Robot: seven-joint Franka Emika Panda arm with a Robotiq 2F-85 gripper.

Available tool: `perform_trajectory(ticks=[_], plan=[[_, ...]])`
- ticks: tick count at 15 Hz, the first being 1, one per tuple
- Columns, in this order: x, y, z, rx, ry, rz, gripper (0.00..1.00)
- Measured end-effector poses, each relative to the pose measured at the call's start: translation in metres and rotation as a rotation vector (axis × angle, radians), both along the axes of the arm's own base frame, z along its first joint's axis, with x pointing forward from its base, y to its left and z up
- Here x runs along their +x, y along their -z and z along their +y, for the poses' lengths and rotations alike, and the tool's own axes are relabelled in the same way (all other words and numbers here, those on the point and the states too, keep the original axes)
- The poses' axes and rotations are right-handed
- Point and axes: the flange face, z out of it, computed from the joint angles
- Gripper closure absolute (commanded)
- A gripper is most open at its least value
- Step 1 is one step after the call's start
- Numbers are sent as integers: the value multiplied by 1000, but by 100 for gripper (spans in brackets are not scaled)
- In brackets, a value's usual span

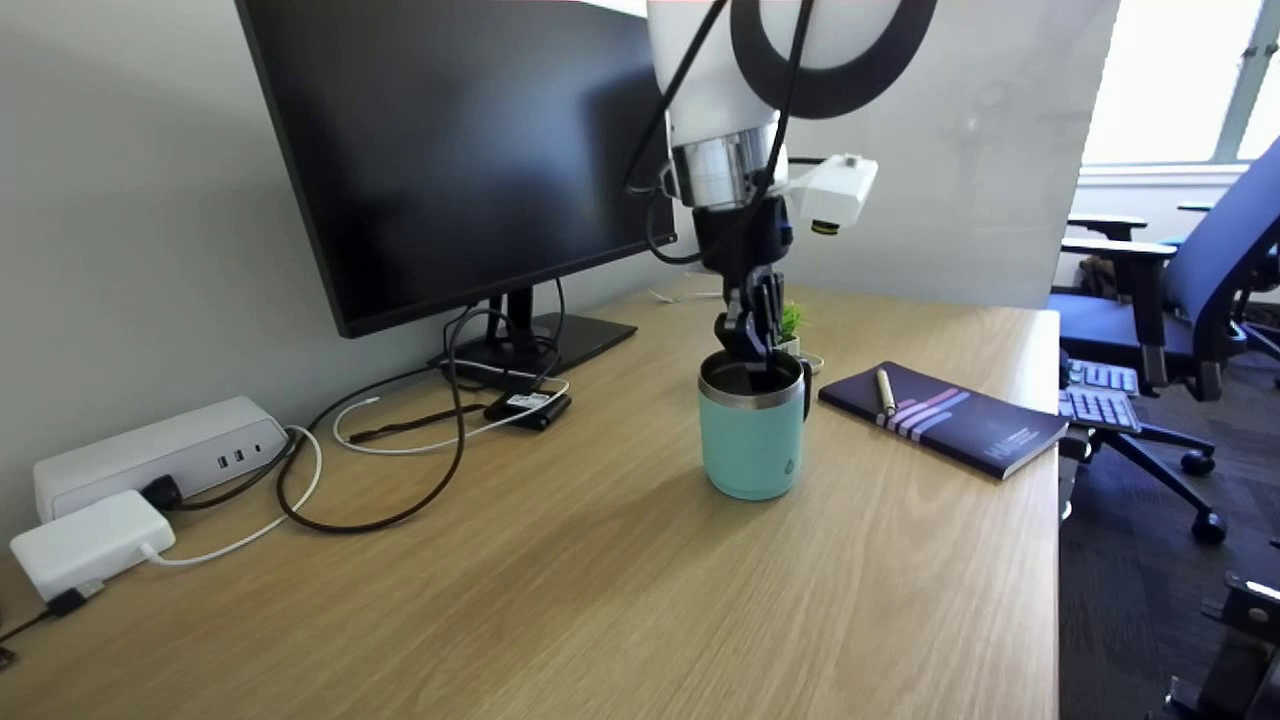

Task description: Move the thermos to the left, put the pen inside the thermos

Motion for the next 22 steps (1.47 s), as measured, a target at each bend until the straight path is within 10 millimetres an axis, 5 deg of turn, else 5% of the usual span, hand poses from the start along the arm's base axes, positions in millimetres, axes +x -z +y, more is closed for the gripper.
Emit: perform_trajectory(ticks=[5, 14, 22], plan=[[15, 0, -45, 0, 294, 15, 98], [5, -37, -40, 29, 804, -12, 98], [-40, -62, -51, 0, 1102, -34, 98]])
